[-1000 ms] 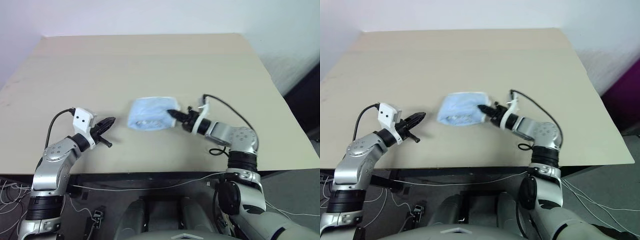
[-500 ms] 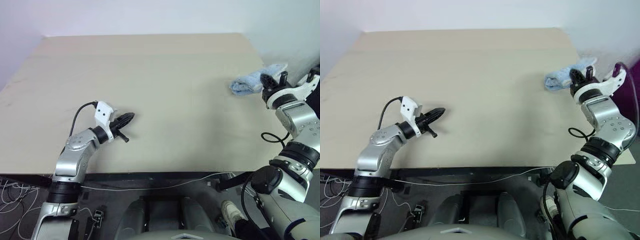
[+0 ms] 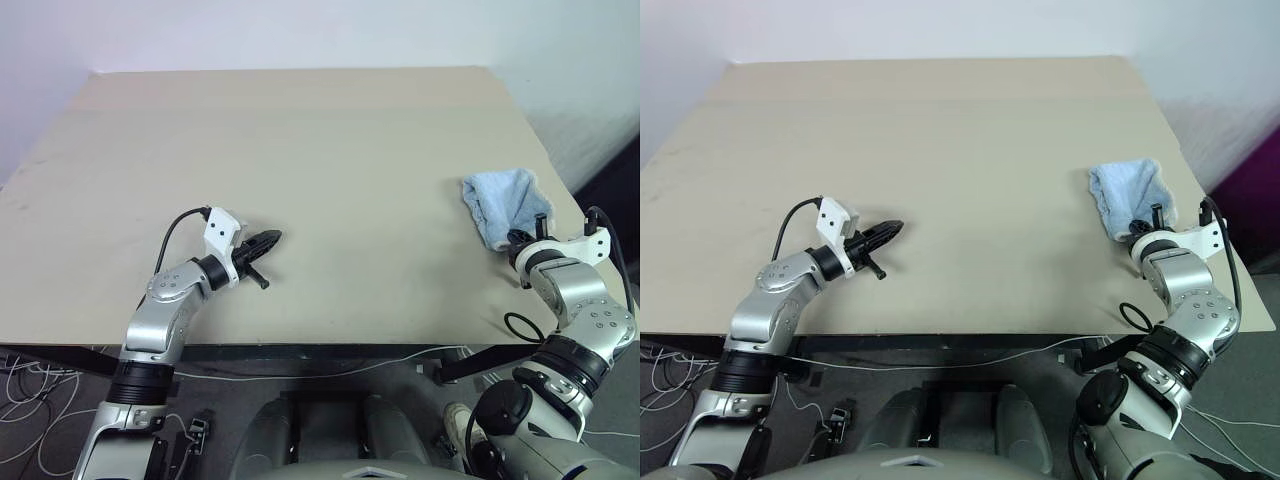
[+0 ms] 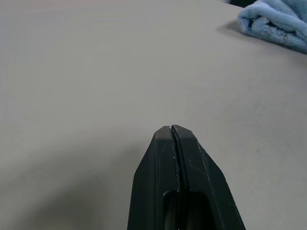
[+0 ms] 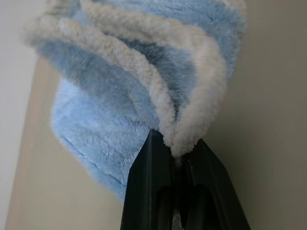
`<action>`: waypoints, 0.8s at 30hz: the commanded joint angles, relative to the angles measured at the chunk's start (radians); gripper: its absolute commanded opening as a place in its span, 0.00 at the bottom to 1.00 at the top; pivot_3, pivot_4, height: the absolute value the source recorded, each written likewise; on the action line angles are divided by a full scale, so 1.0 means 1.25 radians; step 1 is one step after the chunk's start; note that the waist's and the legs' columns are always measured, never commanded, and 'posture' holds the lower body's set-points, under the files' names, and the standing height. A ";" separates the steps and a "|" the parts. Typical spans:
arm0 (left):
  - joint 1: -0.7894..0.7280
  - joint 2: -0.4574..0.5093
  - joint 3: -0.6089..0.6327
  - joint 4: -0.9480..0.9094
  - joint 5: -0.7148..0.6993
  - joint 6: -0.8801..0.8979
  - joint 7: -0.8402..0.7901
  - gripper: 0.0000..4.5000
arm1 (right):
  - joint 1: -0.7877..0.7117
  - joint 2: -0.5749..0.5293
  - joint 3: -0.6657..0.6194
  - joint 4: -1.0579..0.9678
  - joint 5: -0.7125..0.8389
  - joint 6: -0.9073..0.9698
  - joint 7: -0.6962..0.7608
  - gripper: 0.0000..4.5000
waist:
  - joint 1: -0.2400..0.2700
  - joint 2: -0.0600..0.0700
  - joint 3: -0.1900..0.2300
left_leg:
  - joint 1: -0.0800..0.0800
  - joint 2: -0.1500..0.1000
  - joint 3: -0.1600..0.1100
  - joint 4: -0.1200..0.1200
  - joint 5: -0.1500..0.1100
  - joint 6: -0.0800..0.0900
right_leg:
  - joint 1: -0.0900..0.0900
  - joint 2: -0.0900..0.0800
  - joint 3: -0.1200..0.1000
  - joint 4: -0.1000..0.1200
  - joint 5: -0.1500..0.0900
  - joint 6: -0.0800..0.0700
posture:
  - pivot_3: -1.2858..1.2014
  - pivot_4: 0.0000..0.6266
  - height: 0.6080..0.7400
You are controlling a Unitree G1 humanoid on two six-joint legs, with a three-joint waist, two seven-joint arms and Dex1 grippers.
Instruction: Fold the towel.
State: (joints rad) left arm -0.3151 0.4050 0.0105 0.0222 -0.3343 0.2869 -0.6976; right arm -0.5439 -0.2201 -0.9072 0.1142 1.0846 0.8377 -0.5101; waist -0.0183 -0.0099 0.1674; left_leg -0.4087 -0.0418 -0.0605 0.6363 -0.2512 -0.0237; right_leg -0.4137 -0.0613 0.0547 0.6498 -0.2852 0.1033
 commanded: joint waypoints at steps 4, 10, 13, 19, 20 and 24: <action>0.004 -0.003 0.003 -0.013 0.004 -0.023 -0.005 0.00 | -0.020 -0.064 -0.002 -0.002 0.009 -0.065 0.006 0.01 | 0.001 0.000 0.000 | 0.000 0.000 0.000 0.000 0.000 0.000 | 0.000 0.000 0.000 0.000 0.000 0.000 | 0.52 0.24 1.00; 0.002 -0.005 -0.001 -0.004 0.005 -0.028 -0.010 0.00 | -0.009 -0.082 0.018 -0.002 0.043 -0.048 0.018 0.01 | -0.001 0.000 0.000 | 0.000 0.000 0.000 0.000 0.000 0.000 | 0.000 0.000 0.000 0.000 0.000 0.000 | 0.52 0.24 1.00; 0.001 -0.006 -0.002 -0.003 0.006 -0.029 -0.012 0.00 | 0.003 -0.073 0.027 -0.016 0.071 -0.035 0.017 0.17 | 0.000 0.000 0.000 | 0.000 0.000 0.000 0.000 0.000 0.000 | 0.000 0.000 0.000 0.000 0.000 0.000 | 0.52 0.24 1.00; 0.006 -0.007 0.000 -0.010 0.009 -0.028 -0.015 0.00 | 0.011 -0.076 0.040 -0.019 0.091 -0.050 0.017 0.63 | 0.001 0.000 0.000 | 0.000 0.000 0.000 0.000 0.000 0.000 | 0.001 0.000 0.000 0.000 0.000 0.000 | 0.52 0.24 1.00; 0.007 -0.007 0.000 -0.011 0.008 -0.027 -0.015 0.00 | 0.011 -0.079 0.042 -0.021 0.088 -0.055 0.020 0.70 | 0.001 0.000 0.000 | 0.000 0.000 0.000 0.000 0.000 0.000 | 0.001 0.000 0.000 0.000 0.000 0.000 | 0.52 0.24 1.00; 0.006 -0.007 0.003 -0.009 0.009 -0.027 -0.016 0.00 | 0.009 -0.096 0.063 -0.025 0.035 -0.099 0.019 0.99 | 0.001 0.000 0.000 | 0.000 0.000 0.000 0.000 0.000 0.000 | 0.001 0.000 0.000 0.000 0.000 0.000 | 0.52 0.24 1.00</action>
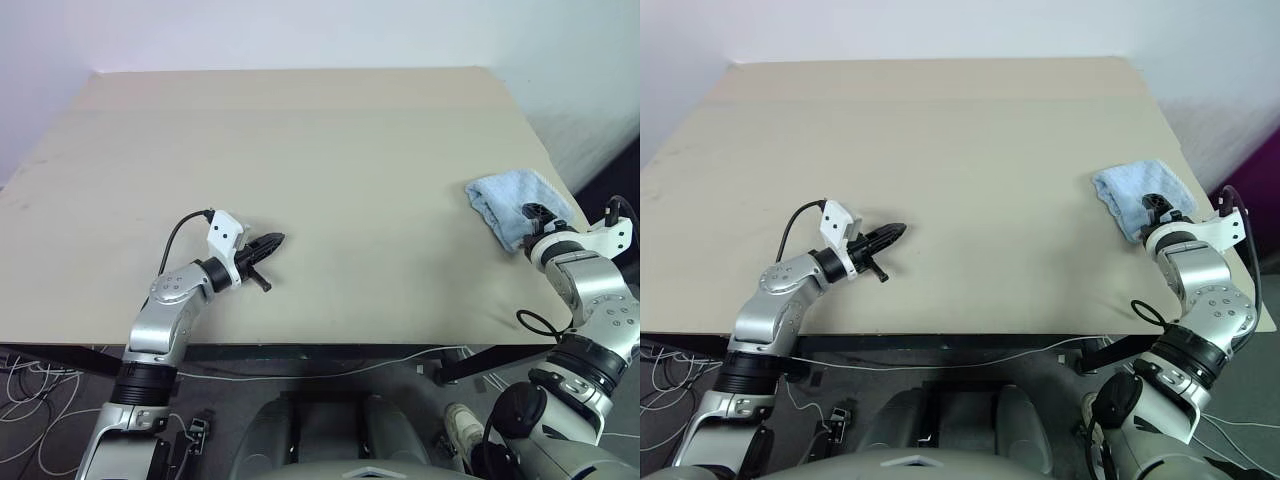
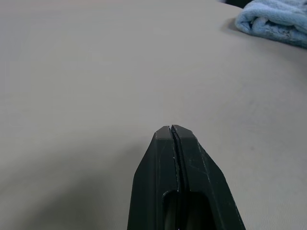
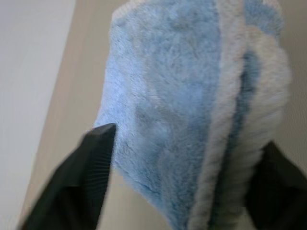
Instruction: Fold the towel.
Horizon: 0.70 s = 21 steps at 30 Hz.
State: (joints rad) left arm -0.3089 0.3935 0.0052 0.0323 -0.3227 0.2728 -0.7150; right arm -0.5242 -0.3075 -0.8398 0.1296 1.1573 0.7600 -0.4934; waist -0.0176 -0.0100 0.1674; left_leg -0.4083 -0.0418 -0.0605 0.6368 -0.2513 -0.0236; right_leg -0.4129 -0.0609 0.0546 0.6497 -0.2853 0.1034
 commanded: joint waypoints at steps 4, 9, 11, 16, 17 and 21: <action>0.004 0.003 0.011 -0.016 0.000 -0.018 -0.001 0.00 | -0.007 -0.047 0.015 -0.036 -0.073 -0.099 0.011 0.99 | 0.001 0.000 0.000 | 0.000 0.000 0.000 0.000 0.000 0.000 | 0.000 0.000 0.000 0.000 0.000 0.000 | 0.52 0.24 1.00; 0.012 0.011 0.037 -0.004 0.003 -0.025 0.018 0.00 | -0.011 -0.093 0.078 -0.058 -0.154 -0.144 0.089 0.99 | -0.001 0.000 0.000 | 0.000 0.000 0.000 0.000 0.000 0.000 | 0.000 0.000 0.000 0.000 0.000 0.000 | 0.52 0.24 1.00; 0.007 0.010 0.063 0.010 0.001 -0.031 0.039 0.00 | -0.005 -0.117 0.131 -0.076 -0.204 -0.158 0.143 0.99 | -0.002 0.000 0.000 | 0.000 0.000 0.000 0.000 0.000 0.000 | 0.000 0.000 0.000 0.000 0.000 0.000 | 0.52 0.24 1.00; -0.008 0.021 0.115 0.066 0.022 -0.051 0.106 0.00 | 0.043 -0.181 0.320 -0.139 -0.348 -0.182 0.331 0.99 | -0.001 0.000 0.000 | 0.000 0.000 0.000 0.000 0.000 0.000 | 0.000 0.001 0.000 0.000 0.000 0.000 | 0.52 0.24 1.00; -0.008 0.024 0.124 0.072 0.022 -0.053 0.114 0.00 | 0.054 -0.187 0.358 -0.151 -0.370 -0.183 0.370 0.99 | 0.000 0.000 0.000 | 0.000 0.000 0.000 0.000 0.000 0.000 | 0.000 0.001 0.000 0.000 0.000 0.000 | 0.52 0.24 1.00; -0.004 0.040 0.149 0.079 0.015 -0.061 0.119 0.00 | 0.089 -0.189 0.487 -0.176 -0.444 -0.194 0.494 0.99 | 0.001 0.000 0.000 | 0.000 0.000 0.000 0.001 0.000 0.000 | 0.000 0.000 0.000 0.000 0.000 0.000 | 0.52 0.24 1.00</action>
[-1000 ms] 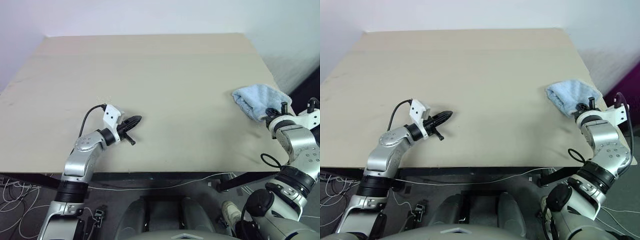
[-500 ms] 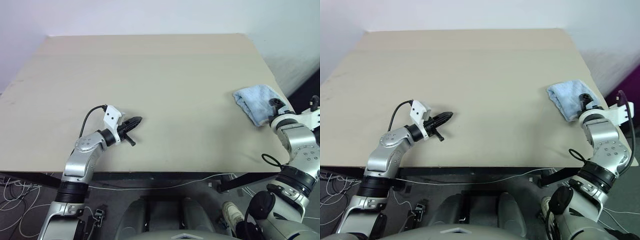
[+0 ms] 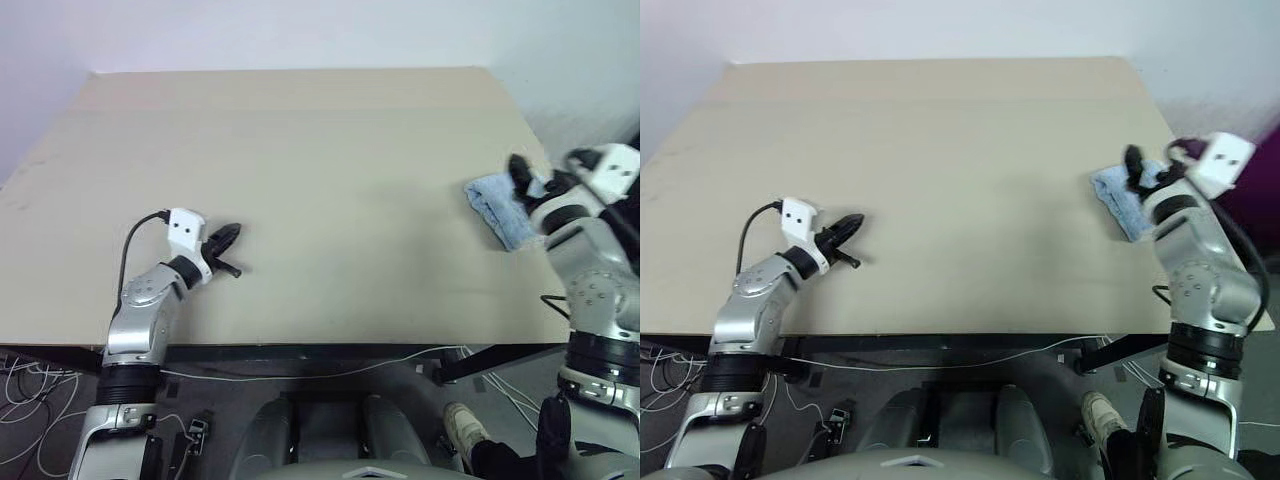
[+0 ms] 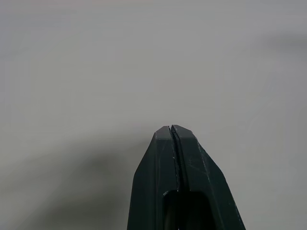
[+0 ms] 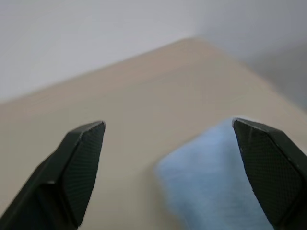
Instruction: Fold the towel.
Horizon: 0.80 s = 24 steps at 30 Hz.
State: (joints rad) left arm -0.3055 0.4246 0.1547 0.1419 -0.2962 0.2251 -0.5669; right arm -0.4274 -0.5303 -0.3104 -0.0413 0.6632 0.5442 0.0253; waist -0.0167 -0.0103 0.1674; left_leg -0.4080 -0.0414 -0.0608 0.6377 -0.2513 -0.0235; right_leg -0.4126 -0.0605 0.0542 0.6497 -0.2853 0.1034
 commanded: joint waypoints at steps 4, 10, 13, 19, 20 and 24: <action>0.005 0.030 0.046 -0.017 -0.016 -0.020 -0.014 0.00 | 0.035 0.001 0.162 -0.045 -0.108 -0.054 0.189 0.99 | 0.003 0.000 0.000 | 0.000 -0.001 0.000 0.001 0.000 0.000 | 0.000 -0.001 0.000 0.000 0.000 0.000 | 0.52 0.24 1.00; 0.028 0.038 0.051 -0.023 -0.018 -0.028 -0.030 0.00 | 0.046 0.012 0.265 -0.022 -0.211 -0.135 0.300 0.99 | 0.002 0.000 0.000 | 0.000 -0.001 -0.001 0.000 0.000 0.000 | 0.000 -0.001 -0.001 0.000 0.000 0.000 | 0.52 0.24 1.00; 0.026 0.046 0.057 -0.024 -0.021 -0.022 -0.031 0.00 | 0.039 0.035 0.279 -0.007 -0.239 -0.161 0.319 0.99 | 0.002 0.000 0.000 | 0.000 -0.001 -0.001 0.001 0.000 0.000 | 0.000 -0.001 -0.001 0.000 0.000 0.000 | 0.52 0.24 1.00; 0.055 0.038 0.055 -0.071 -0.019 0.000 -0.007 0.00 | 0.034 0.068 0.271 0.024 -0.268 -0.201 0.352 0.99 | 0.003 0.000 0.000 | 0.000 -0.001 -0.001 0.001 0.000 0.000 | 0.000 -0.002 -0.001 0.000 0.000 0.000 | 0.52 0.24 1.00; 0.059 0.040 0.056 -0.075 -0.020 0.004 -0.007 0.00 | 0.036 0.074 0.271 0.027 -0.276 -0.205 0.349 0.99 | 0.003 0.000 0.000 | 0.000 -0.001 -0.001 0.001 0.000 0.000 | 0.000 -0.002 -0.001 0.000 0.000 0.000 | 0.52 0.24 1.00; 0.049 0.060 0.062 -0.073 -0.026 0.019 -0.021 0.00 | 0.043 0.103 0.265 0.012 -0.280 -0.207 0.340 0.99 | 0.002 0.000 0.000 | 0.000 -0.001 -0.001 0.001 0.000 0.000 | 0.000 -0.002 -0.001 0.000 0.000 0.000 | 0.52 0.24 1.00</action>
State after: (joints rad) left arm -0.2293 0.4731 0.2130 0.0898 -0.3164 0.2517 -0.5871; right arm -0.3678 -0.4103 0.0449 0.0072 0.3169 0.3103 0.4550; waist -0.0137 -0.0109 0.1676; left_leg -0.4081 -0.0422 -0.0626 0.6385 -0.2515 -0.0239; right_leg -0.4127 -0.0628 0.0530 0.6498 -0.2853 0.1034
